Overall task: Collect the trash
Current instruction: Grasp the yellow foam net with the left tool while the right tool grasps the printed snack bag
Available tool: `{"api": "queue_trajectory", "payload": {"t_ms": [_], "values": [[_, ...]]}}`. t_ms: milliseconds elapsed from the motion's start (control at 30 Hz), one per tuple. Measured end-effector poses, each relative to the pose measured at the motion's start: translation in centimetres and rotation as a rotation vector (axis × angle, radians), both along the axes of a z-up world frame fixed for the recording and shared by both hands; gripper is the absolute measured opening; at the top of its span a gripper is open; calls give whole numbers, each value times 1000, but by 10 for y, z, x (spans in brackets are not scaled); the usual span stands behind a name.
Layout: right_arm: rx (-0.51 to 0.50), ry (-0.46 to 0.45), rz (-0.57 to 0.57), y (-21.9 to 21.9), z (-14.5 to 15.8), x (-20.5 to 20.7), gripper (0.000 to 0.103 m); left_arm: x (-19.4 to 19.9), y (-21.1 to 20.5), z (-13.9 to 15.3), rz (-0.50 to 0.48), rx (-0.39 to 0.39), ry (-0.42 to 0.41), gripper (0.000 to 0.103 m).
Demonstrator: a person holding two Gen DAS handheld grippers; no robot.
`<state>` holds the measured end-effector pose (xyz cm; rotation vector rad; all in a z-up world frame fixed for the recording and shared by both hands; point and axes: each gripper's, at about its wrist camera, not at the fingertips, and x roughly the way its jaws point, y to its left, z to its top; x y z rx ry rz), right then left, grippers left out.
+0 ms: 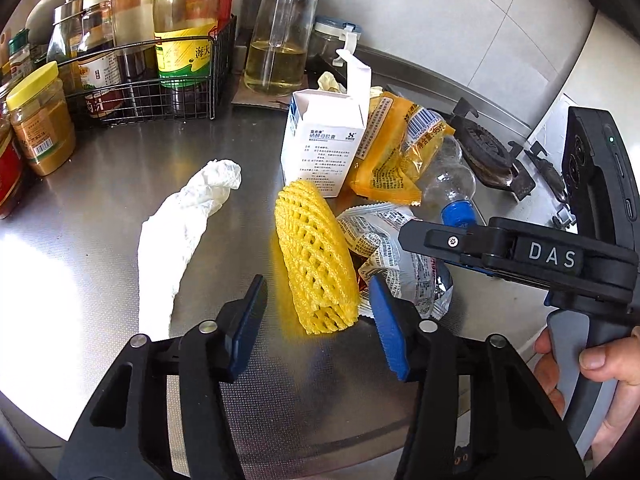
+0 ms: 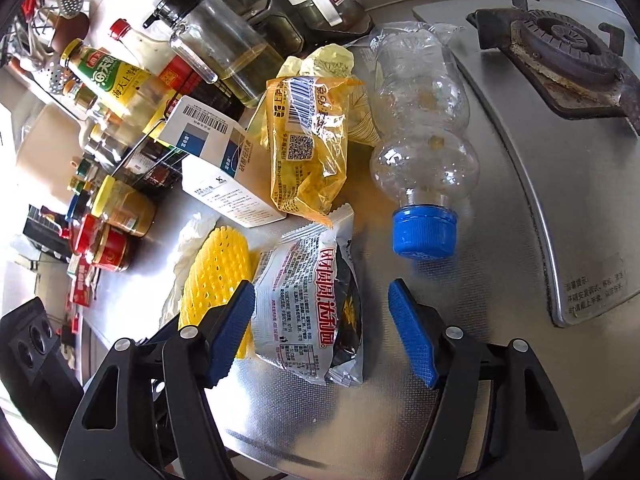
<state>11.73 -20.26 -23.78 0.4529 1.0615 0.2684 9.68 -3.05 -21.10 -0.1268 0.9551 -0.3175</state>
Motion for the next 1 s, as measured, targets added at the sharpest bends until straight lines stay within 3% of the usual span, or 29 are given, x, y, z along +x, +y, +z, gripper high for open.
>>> {"api": "queue_trajectory", "payload": {"t_ms": [67, 200, 300, 533, 1000], "values": [[12, -1, 11, 3, -1, 2, 49, 1, 0, -2, 3, 1, 14, 38], [3, -7, 39, 8, 1, 3, 30, 2, 1, -4, 2, -2, 25, 11], [-37, -7, 45, 10, 1, 4, 5, 2, 2, -4, 1, -4, 24, 8], [-35, -16, 30, 8, 1, -7, 2, -9, 11, 7, 27, -16, 1, 7], [-53, -125, -8, -1, 53, -68, 2, -68, 21, 43, 8, -19, -73, 7]]}}
